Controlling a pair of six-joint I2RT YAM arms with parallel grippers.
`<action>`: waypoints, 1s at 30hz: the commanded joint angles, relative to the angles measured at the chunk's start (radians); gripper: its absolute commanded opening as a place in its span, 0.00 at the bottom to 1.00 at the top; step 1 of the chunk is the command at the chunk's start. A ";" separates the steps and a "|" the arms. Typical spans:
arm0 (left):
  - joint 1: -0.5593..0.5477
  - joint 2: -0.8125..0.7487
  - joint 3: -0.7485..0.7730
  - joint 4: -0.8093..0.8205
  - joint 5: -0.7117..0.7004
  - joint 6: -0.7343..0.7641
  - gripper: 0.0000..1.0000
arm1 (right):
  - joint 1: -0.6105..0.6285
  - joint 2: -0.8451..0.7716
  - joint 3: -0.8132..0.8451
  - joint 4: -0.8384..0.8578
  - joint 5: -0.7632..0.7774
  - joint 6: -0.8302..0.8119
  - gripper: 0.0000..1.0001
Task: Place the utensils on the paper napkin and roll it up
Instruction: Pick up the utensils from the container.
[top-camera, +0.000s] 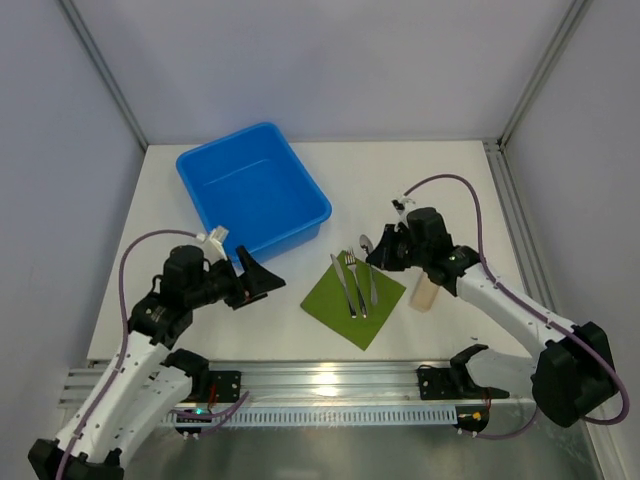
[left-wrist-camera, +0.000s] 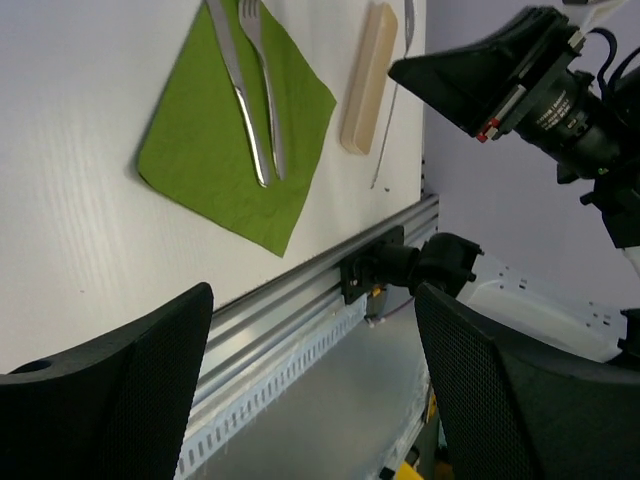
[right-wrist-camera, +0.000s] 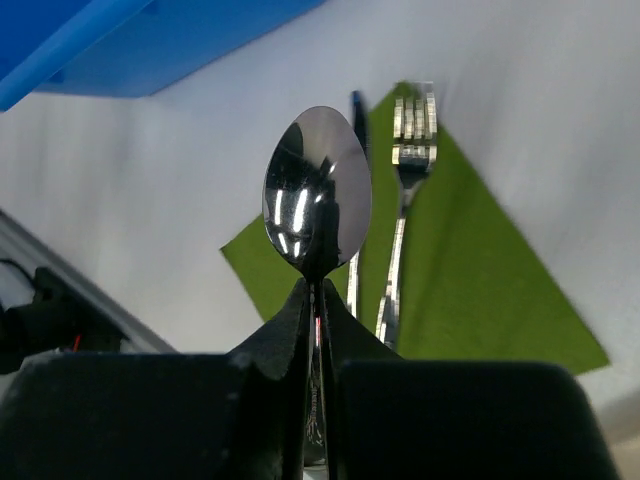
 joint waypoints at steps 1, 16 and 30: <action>-0.122 0.061 -0.013 0.176 -0.070 -0.066 0.83 | 0.057 0.000 -0.051 0.273 -0.205 0.016 0.04; -0.510 0.193 -0.090 0.662 -0.201 -0.118 0.83 | 0.063 -0.034 -0.231 1.058 -0.625 0.428 0.04; -0.578 0.274 -0.069 0.867 -0.218 -0.052 0.71 | 0.106 0.009 -0.200 1.229 -0.702 0.605 0.04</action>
